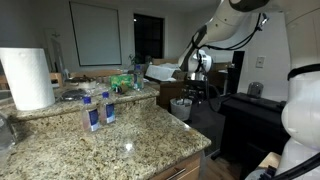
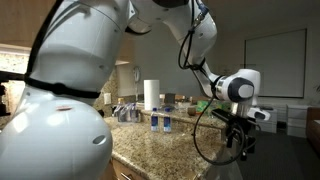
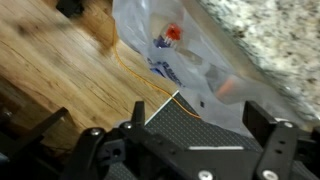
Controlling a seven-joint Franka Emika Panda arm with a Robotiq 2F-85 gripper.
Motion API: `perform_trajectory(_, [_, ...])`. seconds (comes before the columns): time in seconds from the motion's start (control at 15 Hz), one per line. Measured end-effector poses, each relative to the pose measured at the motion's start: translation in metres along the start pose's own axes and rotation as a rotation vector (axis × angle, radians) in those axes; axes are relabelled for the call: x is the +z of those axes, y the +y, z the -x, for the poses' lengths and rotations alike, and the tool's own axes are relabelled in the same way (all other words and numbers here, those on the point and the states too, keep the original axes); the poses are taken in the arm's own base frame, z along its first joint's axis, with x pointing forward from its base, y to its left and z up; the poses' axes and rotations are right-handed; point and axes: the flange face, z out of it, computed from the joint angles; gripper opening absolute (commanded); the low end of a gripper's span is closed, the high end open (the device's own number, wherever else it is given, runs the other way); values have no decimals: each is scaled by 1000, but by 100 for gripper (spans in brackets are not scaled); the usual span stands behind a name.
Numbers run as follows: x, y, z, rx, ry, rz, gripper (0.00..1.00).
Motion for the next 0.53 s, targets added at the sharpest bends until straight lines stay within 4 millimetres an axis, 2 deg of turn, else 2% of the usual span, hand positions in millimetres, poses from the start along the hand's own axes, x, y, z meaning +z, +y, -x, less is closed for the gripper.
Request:
perform_trajectory(0.13, [-48, -38, 10, -64, 68, -64, 100])
perform_trajectory(0.33, [-110, -110, 50, -200, 164, -156, 100])
perform_trajectory(0.53, [-146, -192, 103, -351, 275, -257, 100])
